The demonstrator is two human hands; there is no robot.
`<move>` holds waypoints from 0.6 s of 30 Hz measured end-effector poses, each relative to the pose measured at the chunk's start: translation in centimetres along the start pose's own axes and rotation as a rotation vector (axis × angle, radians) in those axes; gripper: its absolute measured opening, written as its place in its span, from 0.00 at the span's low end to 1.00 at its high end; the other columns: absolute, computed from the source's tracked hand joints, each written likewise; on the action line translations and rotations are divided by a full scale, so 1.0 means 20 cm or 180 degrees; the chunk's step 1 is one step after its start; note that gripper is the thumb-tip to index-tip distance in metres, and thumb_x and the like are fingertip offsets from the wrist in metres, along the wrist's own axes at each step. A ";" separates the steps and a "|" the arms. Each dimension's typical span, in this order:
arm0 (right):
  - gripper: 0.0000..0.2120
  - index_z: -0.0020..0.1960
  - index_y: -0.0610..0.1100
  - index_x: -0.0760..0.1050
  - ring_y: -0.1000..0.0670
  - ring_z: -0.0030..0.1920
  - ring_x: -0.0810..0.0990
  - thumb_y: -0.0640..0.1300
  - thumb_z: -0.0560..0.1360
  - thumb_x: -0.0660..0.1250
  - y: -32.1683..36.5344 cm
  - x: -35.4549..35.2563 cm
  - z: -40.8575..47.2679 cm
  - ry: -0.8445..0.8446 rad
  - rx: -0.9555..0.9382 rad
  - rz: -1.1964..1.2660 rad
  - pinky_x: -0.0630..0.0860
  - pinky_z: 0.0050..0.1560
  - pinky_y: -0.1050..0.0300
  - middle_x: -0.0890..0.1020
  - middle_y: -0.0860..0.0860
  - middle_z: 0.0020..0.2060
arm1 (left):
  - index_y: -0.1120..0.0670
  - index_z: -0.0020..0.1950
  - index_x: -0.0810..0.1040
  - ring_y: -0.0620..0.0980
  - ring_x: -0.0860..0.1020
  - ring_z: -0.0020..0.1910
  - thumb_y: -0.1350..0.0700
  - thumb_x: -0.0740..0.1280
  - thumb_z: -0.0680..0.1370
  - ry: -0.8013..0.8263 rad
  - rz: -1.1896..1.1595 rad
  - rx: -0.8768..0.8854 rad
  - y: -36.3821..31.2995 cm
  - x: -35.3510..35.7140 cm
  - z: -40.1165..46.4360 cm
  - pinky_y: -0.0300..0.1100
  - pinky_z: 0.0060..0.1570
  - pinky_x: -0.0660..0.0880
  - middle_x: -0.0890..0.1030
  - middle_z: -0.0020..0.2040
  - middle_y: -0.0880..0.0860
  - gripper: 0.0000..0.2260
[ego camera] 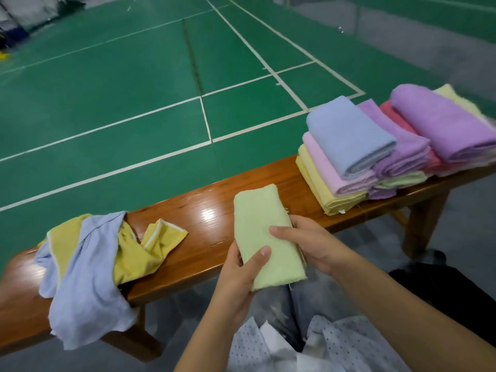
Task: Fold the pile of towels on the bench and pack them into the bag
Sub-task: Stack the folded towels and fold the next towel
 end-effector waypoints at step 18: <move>0.08 0.55 0.39 0.75 0.51 0.38 0.84 0.35 0.75 0.65 1.24 -0.81 -0.35 -0.1092 -0.1598 -0.0521 0.81 0.41 0.57 0.84 0.48 0.42 | 0.51 0.63 0.71 0.53 0.81 0.38 0.49 0.65 0.71 0.0494 0.0116 0.0658 -0.23 0.57 0.20 0.42 0.35 0.79 0.83 0.41 0.56 0.21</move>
Point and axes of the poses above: each hand's wrist, its own z-axis towards the middle knuckle, its own x-axis out of the palm, y = z × x, the point moved 8 cm from there along z, towards the middle knuckle
